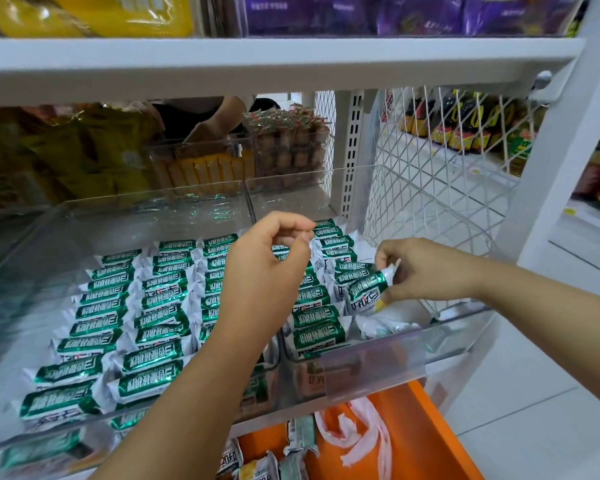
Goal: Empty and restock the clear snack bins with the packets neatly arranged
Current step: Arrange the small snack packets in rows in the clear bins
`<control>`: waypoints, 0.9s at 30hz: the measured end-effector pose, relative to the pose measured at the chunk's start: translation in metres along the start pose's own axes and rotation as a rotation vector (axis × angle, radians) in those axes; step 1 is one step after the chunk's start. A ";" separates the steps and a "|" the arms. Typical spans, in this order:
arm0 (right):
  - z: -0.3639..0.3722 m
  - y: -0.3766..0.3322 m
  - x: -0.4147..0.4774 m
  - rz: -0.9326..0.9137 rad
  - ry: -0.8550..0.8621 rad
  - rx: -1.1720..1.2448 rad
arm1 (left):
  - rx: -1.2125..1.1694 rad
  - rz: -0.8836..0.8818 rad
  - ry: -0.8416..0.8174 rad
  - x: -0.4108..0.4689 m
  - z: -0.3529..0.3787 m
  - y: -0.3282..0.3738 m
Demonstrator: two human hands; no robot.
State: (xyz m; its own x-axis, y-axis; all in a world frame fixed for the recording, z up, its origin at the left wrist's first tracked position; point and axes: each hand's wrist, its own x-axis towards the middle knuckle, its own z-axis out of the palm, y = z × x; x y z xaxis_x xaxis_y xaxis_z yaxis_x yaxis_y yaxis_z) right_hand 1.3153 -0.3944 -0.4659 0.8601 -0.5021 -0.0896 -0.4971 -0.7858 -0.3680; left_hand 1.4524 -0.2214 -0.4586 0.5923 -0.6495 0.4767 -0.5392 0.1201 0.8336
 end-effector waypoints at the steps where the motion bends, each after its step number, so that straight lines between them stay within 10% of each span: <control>1: 0.004 0.001 0.003 0.013 -0.020 -0.060 | -0.007 0.000 0.000 0.000 0.000 0.000; 8: -0.006 -0.006 -0.007 0.079 -0.022 -0.129 | 0.278 0.107 -0.149 0.006 -0.006 0.004; 16: -0.040 0.004 -0.070 0.007 -0.120 -0.095 | 0.843 0.137 -0.950 0.025 0.019 0.032; 27: -0.031 0.007 -0.058 0.014 -0.142 -0.156 | 0.841 0.086 -0.929 0.029 0.054 0.019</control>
State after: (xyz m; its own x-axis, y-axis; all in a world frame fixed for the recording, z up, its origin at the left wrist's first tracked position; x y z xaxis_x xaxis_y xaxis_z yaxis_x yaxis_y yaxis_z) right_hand 1.2582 -0.3818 -0.4350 0.8551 -0.4660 -0.2273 -0.5111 -0.8312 -0.2189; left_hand 1.4272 -0.2780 -0.4443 0.0763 -0.9871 -0.1406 -0.9718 -0.1051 0.2110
